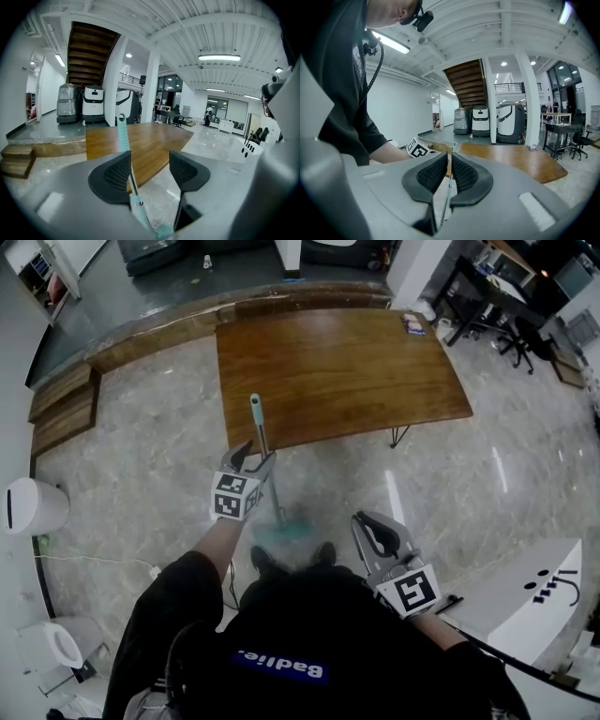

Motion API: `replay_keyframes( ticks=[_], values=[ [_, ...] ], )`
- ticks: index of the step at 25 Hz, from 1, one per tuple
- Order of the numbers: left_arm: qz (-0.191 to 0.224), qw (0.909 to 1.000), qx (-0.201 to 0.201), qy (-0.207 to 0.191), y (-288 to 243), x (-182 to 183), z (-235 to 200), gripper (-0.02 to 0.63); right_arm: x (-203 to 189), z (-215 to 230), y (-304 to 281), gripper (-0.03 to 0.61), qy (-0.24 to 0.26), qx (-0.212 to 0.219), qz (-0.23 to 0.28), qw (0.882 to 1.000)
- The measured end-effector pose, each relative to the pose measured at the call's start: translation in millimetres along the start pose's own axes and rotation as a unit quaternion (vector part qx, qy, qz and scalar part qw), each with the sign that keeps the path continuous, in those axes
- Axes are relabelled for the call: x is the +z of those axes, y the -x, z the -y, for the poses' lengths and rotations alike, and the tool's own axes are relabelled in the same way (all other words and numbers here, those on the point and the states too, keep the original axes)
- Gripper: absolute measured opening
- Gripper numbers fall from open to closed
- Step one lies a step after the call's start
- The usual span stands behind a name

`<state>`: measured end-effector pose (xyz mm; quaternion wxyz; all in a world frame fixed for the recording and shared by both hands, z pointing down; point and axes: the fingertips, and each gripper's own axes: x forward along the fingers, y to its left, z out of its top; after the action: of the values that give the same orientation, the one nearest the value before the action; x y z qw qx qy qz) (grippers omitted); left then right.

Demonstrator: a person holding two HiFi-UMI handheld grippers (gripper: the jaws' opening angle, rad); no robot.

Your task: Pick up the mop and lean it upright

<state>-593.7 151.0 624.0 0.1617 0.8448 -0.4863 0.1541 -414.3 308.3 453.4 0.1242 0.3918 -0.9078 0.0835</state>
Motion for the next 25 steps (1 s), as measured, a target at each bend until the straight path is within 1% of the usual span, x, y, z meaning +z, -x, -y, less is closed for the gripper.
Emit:
replay_keyframes(
  ticks=[9,14,16,25],
  values=[
    [-0.030,0.9994,0.013,0.012,-32,-19,-23,0.264,-6,9,8,0.034,-0.002,-0.018,-0.014,1.000],
    [-0.043,0.9975,0.030,0.047,-49,-30,-43,0.264,-9,15,11,0.037,-0.007,-0.032,-0.025,0.999],
    [-0.047,0.9968,0.035,0.054,-55,-34,-48,0.264,-11,19,14,0.037,-0.008,-0.038,-0.028,0.999],
    [-0.065,0.9958,0.036,0.054,-82,-45,-61,0.262,-20,32,30,0.037,-0.015,-0.068,-0.048,0.996]
  ],
)
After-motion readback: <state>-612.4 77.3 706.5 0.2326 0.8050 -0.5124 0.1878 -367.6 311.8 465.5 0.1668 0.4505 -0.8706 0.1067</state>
